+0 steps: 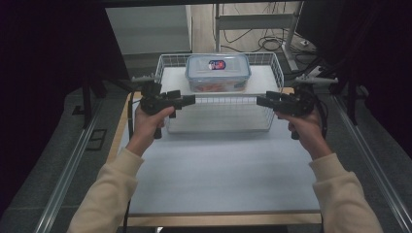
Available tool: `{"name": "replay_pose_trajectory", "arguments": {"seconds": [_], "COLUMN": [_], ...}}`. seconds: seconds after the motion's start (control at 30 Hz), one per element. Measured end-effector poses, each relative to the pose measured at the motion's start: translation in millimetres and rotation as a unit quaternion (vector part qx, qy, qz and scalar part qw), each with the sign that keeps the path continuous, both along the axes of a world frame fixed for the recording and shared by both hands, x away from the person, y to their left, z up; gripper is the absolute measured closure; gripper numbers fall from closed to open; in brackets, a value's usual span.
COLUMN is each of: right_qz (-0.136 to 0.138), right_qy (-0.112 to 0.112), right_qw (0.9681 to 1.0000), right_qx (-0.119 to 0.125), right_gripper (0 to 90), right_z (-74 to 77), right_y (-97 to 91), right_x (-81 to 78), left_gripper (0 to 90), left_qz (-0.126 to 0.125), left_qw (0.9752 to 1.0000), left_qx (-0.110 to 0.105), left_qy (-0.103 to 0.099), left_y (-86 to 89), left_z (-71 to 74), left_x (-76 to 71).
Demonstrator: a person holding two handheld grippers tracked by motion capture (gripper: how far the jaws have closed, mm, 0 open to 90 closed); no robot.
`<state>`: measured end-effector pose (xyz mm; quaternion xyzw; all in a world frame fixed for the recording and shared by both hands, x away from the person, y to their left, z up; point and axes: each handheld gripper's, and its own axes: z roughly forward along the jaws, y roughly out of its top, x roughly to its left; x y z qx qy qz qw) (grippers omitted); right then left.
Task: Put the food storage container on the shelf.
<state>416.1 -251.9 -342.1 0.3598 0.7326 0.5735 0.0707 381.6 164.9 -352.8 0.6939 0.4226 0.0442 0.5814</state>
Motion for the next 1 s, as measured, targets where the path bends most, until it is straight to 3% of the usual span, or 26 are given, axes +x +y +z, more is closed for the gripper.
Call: {"name": "replay_pose_trajectory", "arguments": {"seconds": [0.07, 0.17, 0.3, 0.33, 0.37, 0.4, 0.43, 0.63, 0.7, 0.83, 1.0], "right_qz": [0.011, 0.018, 0.035, 0.038, 0.038, 0.041, 0.041, 0.043, 0.036, 0.025, 0.012], "right_qy": [0.002, 0.007, 0.024, 0.031, 0.031, 0.044, 0.044, 0.073, 0.07, 0.057, 0.043], "right_qw": [0.9998, 0.9996, 0.9988, 0.9984, 0.9984, 0.9977, 0.9977, 0.9956, 0.9954, 0.9968, 0.9977], "right_qx": [-0.014, -0.019, -0.026, -0.027, -0.027, -0.031, -0.031, -0.039, -0.054, -0.051, -0.052], "right_gripper": [32.9, 32.1, 30.9, 30.5, 30.5, 29.5, 29.5, 27.2, 25.5, 23.6, 21.6], "right_z": [-15.2, -25.7, -54.5, -60.6, -60.6, -74.1, -74.1, -109.1, -113.0, -114.1, -127.7], "right_y": [-2.1, -3.3, -5.4, -5.8, -5.8, -6.8, -6.8, -8.6, -8.5, -10.0, -17.2], "right_x": [-17.3, -27.8, -48.6, -52.5, -52.5, -59.6, -59.6, -73.7, -75.5, -79.0, -90.1], "left_gripper": [16.7, 17.0, 17.4, 17.5, 17.5, 17.6, 17.6, 17.9, 17.9, 19.5, 20.6], "left_qz": [-0.012, -0.015, -0.028, -0.035, -0.035, -0.037, -0.04, -0.05, -0.052, -0.055, -0.05], "left_qw": [0.9999, 0.9999, 0.9993, 0.9988, 0.9988, 0.9986, 0.9984, 0.9972, 0.9966, 0.9963, 0.9954], "left_qx": [0.005, 0.007, 0.007, 0.008, 0.008, 0.011, 0.012, 0.023, 0.031, 0.038, 0.041], "left_qy": [0.001, 0.005, 0.024, 0.034, 0.034, 0.037, 0.04, 0.05, 0.055, 0.055, 0.07], "left_y": [2.9, 4.3, 2.4, 0.1, 0.1, -1.3, -2.7, -11.8, -14.6, -15.2, -14.3], "left_z": [-15.4, -27.4, -56.1, -70.6, -70.6, -77.0, -82.8, -107.1, -112.6, -117.0, -131.5], "left_x": [-19.4, -31.3, -50.3, -57.3, -57.3, -60.6, -63.7, -75.5, -75.7, -77.0, -76.4]}}
